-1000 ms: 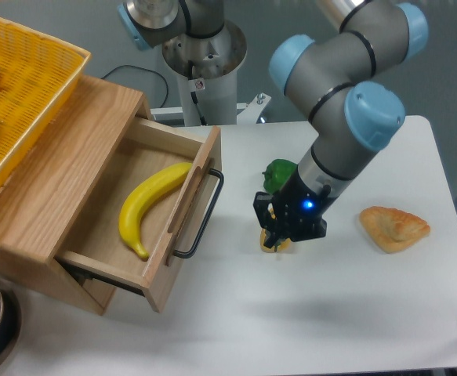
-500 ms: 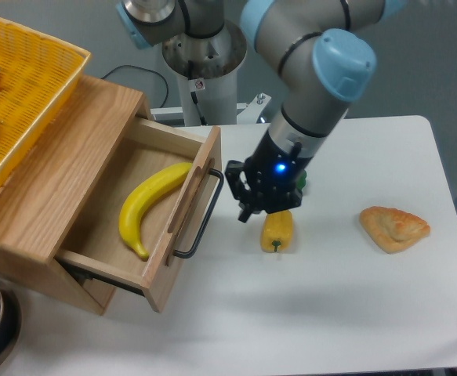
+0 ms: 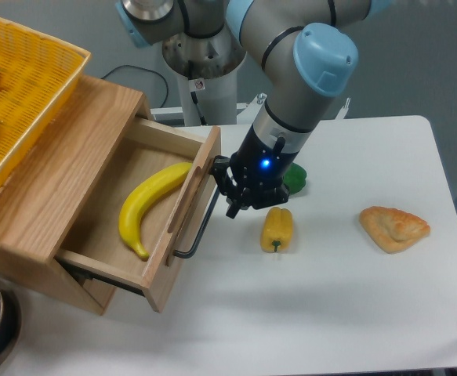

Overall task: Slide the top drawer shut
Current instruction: 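Raise the gripper and move it toward the open drawer's front panel, then press the gripper against the drawer front beside the black handle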

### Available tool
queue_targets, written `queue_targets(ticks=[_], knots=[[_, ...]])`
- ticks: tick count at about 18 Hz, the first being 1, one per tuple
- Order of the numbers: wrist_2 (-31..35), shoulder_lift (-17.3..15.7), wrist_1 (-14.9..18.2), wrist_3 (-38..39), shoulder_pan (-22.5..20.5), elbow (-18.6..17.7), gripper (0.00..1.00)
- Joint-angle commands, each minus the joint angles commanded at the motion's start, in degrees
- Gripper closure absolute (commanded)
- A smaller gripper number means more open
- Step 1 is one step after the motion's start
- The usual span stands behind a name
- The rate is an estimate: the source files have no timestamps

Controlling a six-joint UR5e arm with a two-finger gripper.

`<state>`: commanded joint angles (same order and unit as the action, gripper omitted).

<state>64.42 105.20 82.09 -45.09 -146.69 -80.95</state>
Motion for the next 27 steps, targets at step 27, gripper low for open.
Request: queue_targets(ticks=[27], knots=[[1.32, -0.70, -0.18, 0.88, 3.25, -2.46, 0.85]])
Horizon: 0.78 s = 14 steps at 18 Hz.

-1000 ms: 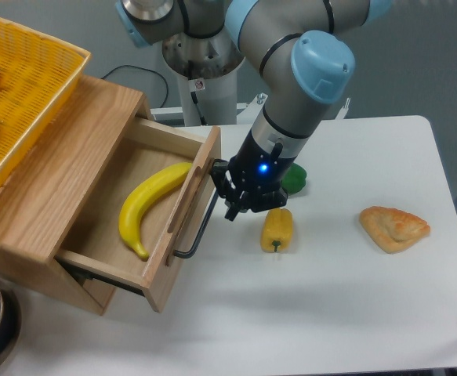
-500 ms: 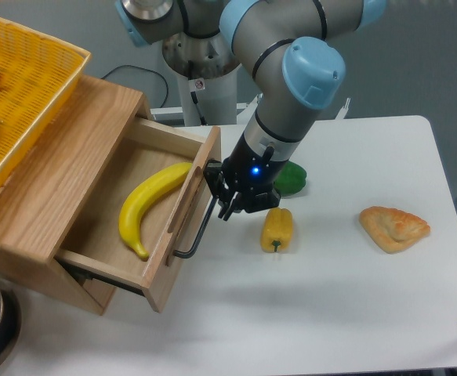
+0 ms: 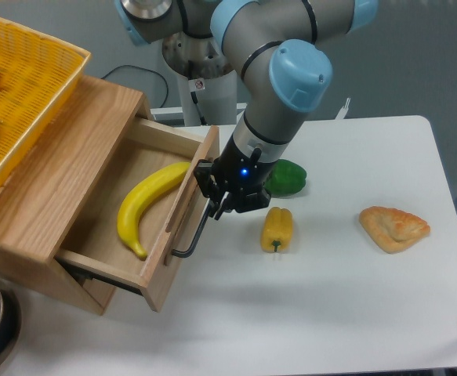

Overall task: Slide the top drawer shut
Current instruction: 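Press the gripper against the drawer front beside the black handle, then push the drawer front into the cabinet until it is shut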

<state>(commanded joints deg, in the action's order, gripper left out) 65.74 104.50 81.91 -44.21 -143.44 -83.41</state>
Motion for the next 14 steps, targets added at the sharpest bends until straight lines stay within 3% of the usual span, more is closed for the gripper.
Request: queue_targets(ticks=[14], knots=[[2.81, -1.93, 0.09, 1.50, 3.51, -2.20, 0.84]])
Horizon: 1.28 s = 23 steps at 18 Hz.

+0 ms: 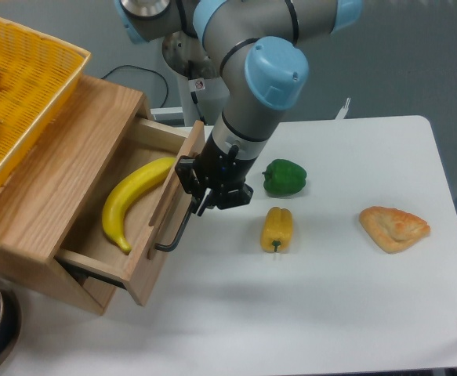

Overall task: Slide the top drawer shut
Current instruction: 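Push the drawer front into the cabinet until it is shut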

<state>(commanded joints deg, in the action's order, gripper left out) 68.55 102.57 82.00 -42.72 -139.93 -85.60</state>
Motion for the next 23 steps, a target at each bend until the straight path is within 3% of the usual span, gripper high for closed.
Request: queue_targets(ticks=[23], knots=[[1.15, -0.79, 0.09, 4.22, 5.98, -0.09, 0.84]])
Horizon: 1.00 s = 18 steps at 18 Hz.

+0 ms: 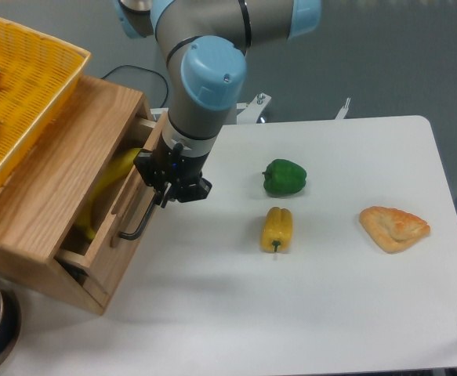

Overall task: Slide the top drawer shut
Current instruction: 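Push the drawer front into the cabinet until it is shut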

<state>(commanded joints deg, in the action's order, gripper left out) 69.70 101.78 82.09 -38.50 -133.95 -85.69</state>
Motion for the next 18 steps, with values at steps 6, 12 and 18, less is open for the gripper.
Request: queue_targets(ticks=[6, 12, 18], knots=[[0.00, -0.09, 0.00, 1.14, 1.41, 0.00, 0.84], [0.09, 0.00, 0.00, 2.37, 2.55, -0.18, 0.84], [0.00, 0.00, -0.09, 2.99, 3.43, -0.18, 0.84]])
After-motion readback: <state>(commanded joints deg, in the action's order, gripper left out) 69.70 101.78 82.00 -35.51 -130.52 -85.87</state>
